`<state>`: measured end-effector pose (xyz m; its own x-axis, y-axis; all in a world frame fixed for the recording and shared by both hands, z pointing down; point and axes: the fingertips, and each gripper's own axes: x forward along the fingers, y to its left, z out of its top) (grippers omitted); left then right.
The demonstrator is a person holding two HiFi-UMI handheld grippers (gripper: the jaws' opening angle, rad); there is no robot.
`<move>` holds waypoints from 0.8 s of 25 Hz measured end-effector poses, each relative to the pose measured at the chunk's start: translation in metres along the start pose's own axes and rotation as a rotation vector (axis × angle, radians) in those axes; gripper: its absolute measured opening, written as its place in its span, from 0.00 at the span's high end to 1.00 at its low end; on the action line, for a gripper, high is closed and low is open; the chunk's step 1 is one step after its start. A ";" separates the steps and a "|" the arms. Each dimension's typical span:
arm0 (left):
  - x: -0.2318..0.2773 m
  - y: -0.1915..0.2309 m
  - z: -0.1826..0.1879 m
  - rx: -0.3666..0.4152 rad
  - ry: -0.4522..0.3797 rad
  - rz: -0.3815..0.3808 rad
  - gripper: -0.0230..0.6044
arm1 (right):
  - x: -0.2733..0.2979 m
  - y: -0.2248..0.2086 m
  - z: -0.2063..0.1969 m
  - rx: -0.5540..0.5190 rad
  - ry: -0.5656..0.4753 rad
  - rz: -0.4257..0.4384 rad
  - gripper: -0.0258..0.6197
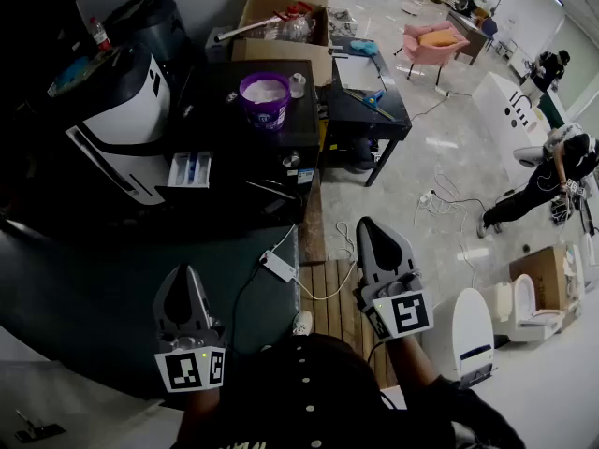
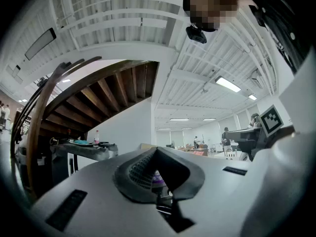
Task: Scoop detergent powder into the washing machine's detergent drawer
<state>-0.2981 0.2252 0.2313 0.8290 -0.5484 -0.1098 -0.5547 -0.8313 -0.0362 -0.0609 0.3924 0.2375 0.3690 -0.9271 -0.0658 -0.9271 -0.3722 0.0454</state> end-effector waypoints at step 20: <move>0.011 0.003 -0.010 -0.005 0.015 0.010 0.94 | 0.011 0.001 0.004 0.039 -0.061 0.021 0.87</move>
<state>-0.2902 0.2157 0.2402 0.8246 -0.5577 -0.0948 -0.5623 -0.8264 -0.0303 -0.0579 0.3820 0.2330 0.3456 -0.9299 -0.1256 -0.9370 -0.3493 0.0083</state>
